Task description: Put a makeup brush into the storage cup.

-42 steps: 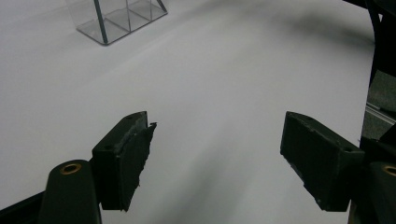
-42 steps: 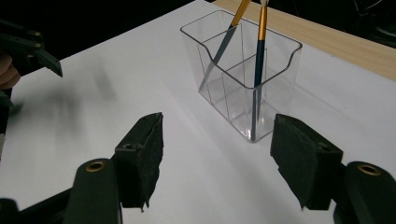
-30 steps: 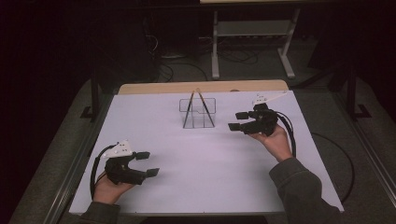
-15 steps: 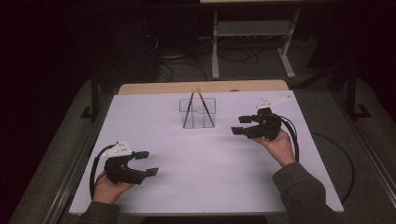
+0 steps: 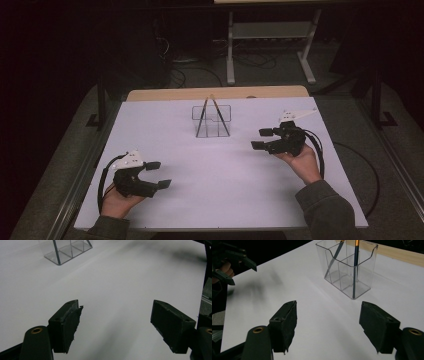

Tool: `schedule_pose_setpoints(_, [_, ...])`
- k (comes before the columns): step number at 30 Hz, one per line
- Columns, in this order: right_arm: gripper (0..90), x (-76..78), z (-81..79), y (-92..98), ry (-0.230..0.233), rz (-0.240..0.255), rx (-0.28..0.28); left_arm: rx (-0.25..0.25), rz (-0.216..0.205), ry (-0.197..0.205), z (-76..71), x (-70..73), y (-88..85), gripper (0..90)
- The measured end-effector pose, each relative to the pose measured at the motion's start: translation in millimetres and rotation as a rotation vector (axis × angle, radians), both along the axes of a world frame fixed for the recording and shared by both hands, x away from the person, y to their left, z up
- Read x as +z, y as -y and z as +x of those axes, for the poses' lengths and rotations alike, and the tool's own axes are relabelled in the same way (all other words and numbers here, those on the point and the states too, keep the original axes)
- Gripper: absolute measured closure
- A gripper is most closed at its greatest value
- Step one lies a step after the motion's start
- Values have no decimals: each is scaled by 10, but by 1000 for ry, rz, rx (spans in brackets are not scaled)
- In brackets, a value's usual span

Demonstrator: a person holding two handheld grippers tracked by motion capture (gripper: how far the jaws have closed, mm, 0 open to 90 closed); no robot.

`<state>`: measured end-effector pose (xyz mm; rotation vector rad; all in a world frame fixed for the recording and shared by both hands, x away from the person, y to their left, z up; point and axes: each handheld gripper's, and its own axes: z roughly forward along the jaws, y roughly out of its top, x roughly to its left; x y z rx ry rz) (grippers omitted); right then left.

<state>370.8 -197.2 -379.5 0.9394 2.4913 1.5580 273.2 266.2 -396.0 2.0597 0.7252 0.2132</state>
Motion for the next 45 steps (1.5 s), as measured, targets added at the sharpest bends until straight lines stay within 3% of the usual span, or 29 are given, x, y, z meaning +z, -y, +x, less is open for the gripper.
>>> schedule_pose_setpoints(21, [262,-82,-242,112,8,-11,-22,14,-7,21,-6,19,13,212])
schedule_pose_setpoints(45, [250,-217,-465,231,14,-24,-44,22,-17,17,-19,16,19,211])
